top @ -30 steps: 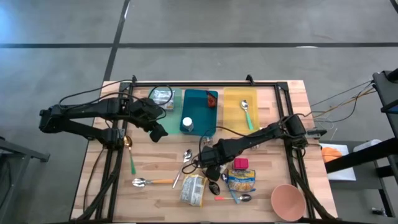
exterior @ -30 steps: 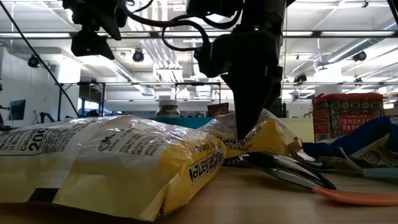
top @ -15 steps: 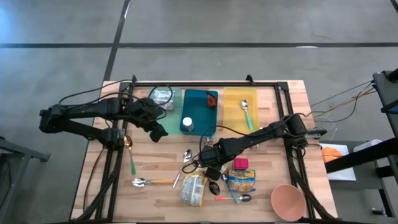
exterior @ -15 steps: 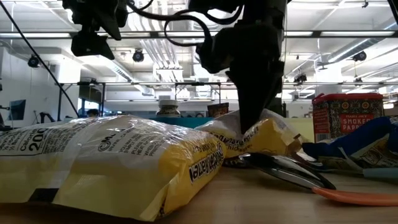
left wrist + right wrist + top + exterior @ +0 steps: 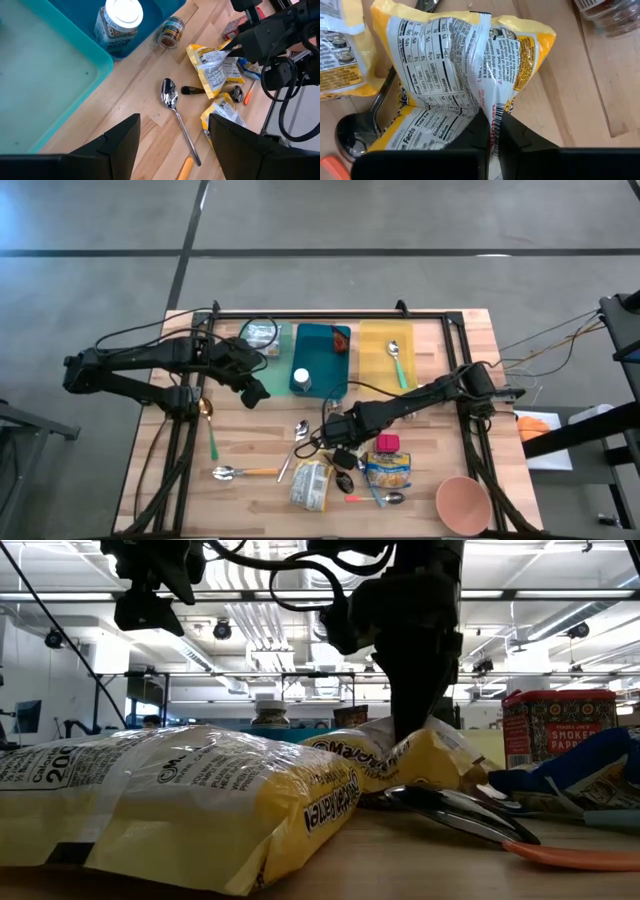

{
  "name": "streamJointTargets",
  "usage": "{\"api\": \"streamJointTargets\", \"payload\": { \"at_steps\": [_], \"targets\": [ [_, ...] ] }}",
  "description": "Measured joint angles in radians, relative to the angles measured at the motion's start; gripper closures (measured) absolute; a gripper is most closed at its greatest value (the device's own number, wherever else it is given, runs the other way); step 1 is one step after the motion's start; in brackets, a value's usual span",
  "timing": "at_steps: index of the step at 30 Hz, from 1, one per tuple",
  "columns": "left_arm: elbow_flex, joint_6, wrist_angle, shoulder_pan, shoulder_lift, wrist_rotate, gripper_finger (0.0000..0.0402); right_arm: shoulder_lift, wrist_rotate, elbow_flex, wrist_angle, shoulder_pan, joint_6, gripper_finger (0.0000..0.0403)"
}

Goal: Pick & Place Food Item
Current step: Put the top yellow noodle pack into the green bin

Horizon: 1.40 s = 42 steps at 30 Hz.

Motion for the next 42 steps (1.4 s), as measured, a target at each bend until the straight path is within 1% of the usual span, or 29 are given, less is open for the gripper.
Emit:
{"api": "streamJointTargets", "payload": {
  "at_steps": [11, 15, 19, 23, 29, 34, 37, 42],
  "targets": [
    [0.000, -0.037, 0.002, 0.000, 0.000, 0.000, 0.0162, -0.157, 0.014, -0.002, -0.008, 0.001, 0.034, 0.0396],
    [0.000, -0.117, 0.030, 0.000, 0.000, 0.001, 0.0162, -0.212, 0.044, -0.001, -0.001, 0.001, 0.053, 0.0396],
    [0.000, -0.176, 0.111, 0.000, 0.000, 0.027, 0.0162, -0.255, 0.111, -0.001, 0.001, 0.001, 0.055, 0.0396],
    [-0.012, -0.260, 0.229, -0.001, 0.000, 0.051, 0.0162, -0.289, 0.165, -0.001, 0.003, -0.004, 0.045, 0.0396],
    [-0.085, -0.458, 0.458, -0.001, 0.002, 0.143, 0.0162, -0.308, 0.229, -0.001, 0.012, -0.008, -0.007, 0.0396],
    [-0.145, -0.570, 0.636, -0.005, 0.017, 0.195, 0.0162, -0.311, 0.262, -0.001, 0.016, -0.008, -0.029, 0.0396],
    [-0.164, -0.598, 0.706, -0.007, 0.035, 0.213, 0.0162, -0.311, 0.266, 0.000, 0.023, -0.008, -0.035, 0.0395],
    [-0.169, -0.604, 0.701, -0.009, 0.077, 0.221, 0.0162, -0.320, 0.266, 0.000, 0.035, -0.008, -0.063, 0.0395]
  ]
}}
